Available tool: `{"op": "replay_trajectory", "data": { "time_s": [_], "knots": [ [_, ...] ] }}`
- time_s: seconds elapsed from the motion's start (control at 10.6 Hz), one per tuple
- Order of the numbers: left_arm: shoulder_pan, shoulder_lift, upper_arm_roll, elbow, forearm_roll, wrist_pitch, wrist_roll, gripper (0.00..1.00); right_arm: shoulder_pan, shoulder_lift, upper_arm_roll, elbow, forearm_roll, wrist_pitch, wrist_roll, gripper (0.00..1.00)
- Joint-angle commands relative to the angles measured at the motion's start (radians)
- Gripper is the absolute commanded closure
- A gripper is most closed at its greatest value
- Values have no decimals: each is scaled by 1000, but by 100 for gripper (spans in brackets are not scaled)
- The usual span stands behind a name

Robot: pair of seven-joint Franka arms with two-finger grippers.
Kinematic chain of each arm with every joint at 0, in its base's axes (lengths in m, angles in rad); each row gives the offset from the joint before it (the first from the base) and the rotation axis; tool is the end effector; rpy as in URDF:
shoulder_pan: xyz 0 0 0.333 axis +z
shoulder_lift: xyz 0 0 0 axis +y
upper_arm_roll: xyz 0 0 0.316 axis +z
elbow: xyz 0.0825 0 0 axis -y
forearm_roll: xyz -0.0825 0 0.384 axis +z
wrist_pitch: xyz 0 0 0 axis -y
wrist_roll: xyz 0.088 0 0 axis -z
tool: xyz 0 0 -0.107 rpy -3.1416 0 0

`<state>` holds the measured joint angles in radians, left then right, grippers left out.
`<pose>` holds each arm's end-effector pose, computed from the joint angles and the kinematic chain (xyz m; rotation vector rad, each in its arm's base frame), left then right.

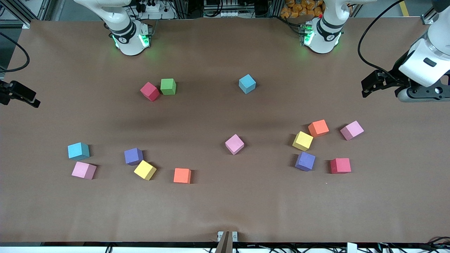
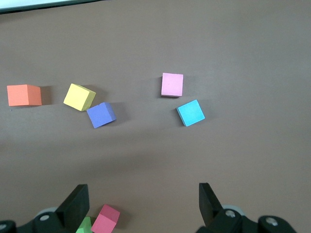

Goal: Form number 2 with 11 blocks
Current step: 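Move the left gripper to the cyan cube while the right gripper reaches purple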

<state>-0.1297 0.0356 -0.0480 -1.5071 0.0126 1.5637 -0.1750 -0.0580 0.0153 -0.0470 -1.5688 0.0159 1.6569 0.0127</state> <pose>0.5569 -0.0981 0.6340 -3.1344 0.0038 -0.0355 0.5650 -0.0577 0.6248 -3.1222 0.1851 -0.1149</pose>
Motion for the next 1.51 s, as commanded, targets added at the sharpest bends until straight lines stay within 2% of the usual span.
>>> {"op": "replay_trajectory", "data": {
  "time_s": [0.0, 0.28, 0.47, 0.57, 0.75, 1.04, 1.13, 1.23, 1.41],
  "knots": [
    [2, -22, 4, -12, -23, -13, 25, 0, 9, 3, -5, 12, 9, -14, 4, 0],
    [1, -13, 0, -18, -83, -11, 15, 0, 13, 8, -5, 6, 9, -14, 4, 0],
    [-51, -3, -15, -40, -83, -11, 6, 0, 20, 24, -5, 4, 10, -3, 4, 0],
    [-76, 4, -51, -70, -83, -1, 5, 0, 35, 49, -5, 3, 10, 10, 4, 0],
    [-80, 6, -160, -146, -79, 47, -62, 0, 53, 93, -5, 0, 10, 58, 1, 0],
    [-94, 4, -326, -269, -83, 117, -300, 0, 82, 188, -1, -22, 10, 159, -11, 0],
    [-90, 6, -422, -350, -83, 177, -434, 0, 83, 233, 15, -22, 10, 191, -11, 0],
    [-93, 6, -490, -420, -82, 252, -619, 0, 84, 268, 36, -25, 9, 249, -20, 0],
    [-96, 26, -591, -510, -83, 361, -884, 0, 99, 308, 55, -66, 10, 350, -71, 0]
  ]
}}
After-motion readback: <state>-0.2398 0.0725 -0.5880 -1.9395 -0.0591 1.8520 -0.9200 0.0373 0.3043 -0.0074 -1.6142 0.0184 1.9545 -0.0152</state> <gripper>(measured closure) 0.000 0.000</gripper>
